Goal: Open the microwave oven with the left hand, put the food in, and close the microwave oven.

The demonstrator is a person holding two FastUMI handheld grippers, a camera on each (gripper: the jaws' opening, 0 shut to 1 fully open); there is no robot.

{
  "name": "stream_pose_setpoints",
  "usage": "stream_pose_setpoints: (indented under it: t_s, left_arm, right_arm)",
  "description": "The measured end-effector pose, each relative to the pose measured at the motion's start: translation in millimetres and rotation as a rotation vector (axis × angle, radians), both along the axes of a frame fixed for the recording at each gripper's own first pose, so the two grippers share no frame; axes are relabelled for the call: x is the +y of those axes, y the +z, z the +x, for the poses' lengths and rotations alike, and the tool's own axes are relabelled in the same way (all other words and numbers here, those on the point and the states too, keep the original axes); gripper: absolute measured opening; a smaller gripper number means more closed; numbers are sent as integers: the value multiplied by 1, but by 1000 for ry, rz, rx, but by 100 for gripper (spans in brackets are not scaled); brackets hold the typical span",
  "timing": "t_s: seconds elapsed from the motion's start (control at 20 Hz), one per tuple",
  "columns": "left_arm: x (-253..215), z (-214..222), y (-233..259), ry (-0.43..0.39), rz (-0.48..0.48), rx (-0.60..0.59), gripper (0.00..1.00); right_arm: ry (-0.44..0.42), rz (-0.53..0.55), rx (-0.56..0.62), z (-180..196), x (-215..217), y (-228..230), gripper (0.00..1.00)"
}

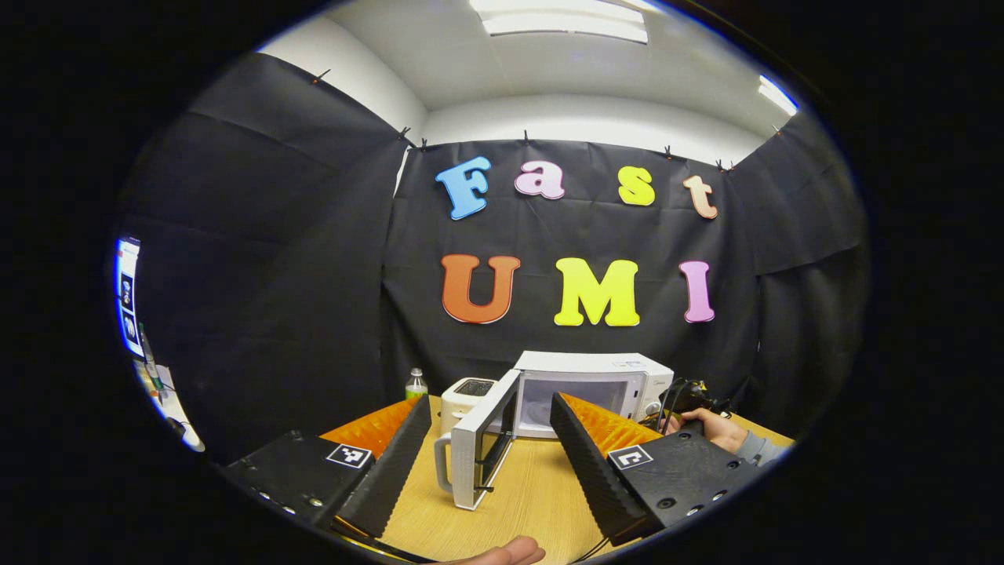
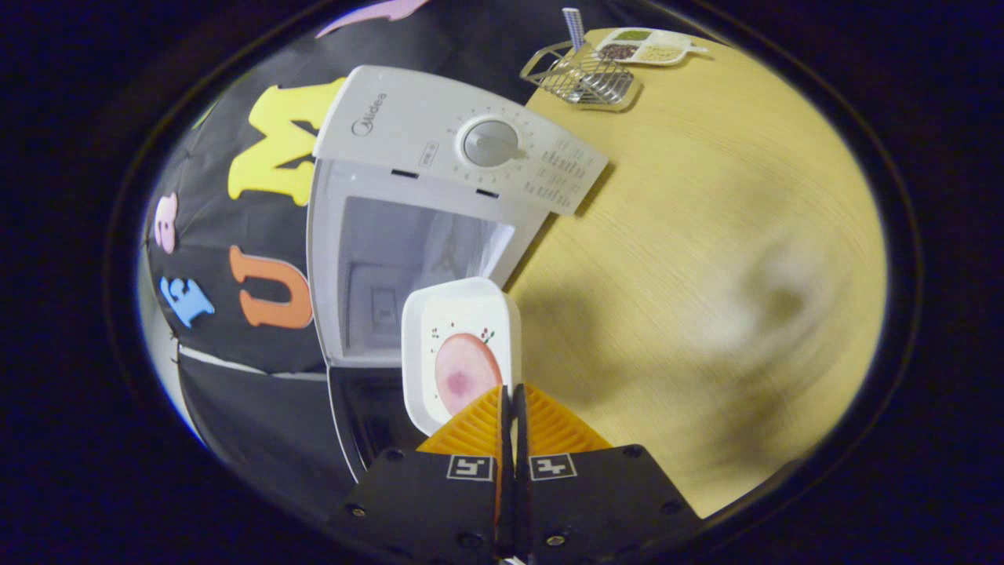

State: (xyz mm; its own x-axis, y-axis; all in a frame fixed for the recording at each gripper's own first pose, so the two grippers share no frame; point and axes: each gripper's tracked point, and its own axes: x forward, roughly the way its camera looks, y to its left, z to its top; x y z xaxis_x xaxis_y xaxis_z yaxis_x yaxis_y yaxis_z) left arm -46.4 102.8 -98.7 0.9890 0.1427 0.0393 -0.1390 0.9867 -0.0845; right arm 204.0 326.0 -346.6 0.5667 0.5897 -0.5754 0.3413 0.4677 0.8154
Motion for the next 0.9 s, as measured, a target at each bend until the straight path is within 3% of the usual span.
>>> stream_pose_setpoints:
  t_s: [0.15, 0.3, 0.6, 0.9]
  left_arm:
    - [4, 4, -10, -1, -11, 20, 93]
    - [10, 9, -19, 5, -13, 37, 93]
    - [26, 17, -26, 21, 0, 43, 94]
    - [45, 19, -42, 49, -26, 63, 94]
  right_arm:
    - [-155, -12, -70, 36, 9, -3, 4]
    - [-257, 27, -116, 64, 32, 0, 3]
    - [-320, -4, -174, 104, 87, -12, 4]
    - [-444, -152, -324, 151, 87, -19, 4]
